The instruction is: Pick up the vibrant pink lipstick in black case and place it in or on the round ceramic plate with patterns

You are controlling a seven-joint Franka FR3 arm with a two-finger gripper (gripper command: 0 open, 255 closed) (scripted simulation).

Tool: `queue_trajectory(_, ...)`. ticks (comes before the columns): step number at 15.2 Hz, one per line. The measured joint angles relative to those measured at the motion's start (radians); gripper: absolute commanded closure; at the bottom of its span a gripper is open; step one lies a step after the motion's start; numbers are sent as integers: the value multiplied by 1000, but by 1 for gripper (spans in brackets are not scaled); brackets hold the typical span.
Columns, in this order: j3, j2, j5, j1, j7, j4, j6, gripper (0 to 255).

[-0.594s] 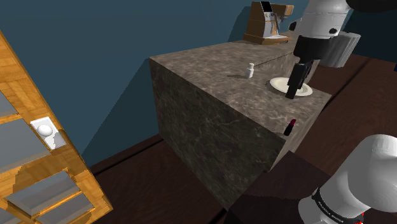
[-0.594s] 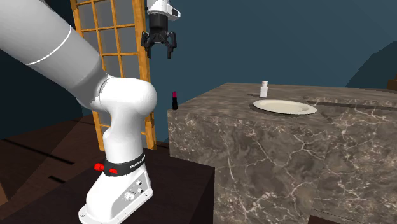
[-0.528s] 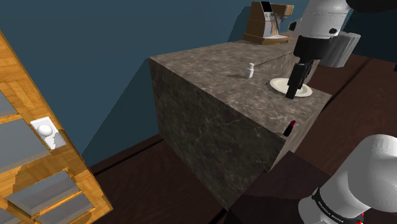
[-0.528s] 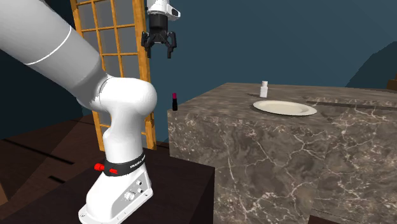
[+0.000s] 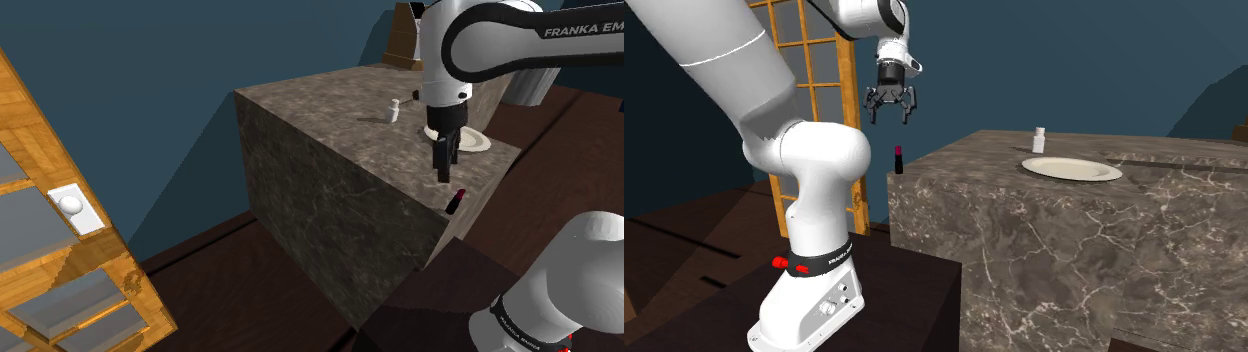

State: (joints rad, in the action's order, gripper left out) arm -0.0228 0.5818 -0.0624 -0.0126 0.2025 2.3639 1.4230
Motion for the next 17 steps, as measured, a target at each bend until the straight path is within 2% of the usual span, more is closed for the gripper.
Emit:
queue_trajectory(4, 1, -150, -73, 4, 46, 14, 0, 0)
queue_trajectory(7, 7, -210, -120, 11, 72, 46, 6, 0)
queue_trajectory(14, 17, -194, -139, 17, 75, 149, 78, 0)
queue_trajectory(17, 19, -193, -140, 18, 74, 158, 86, 0)
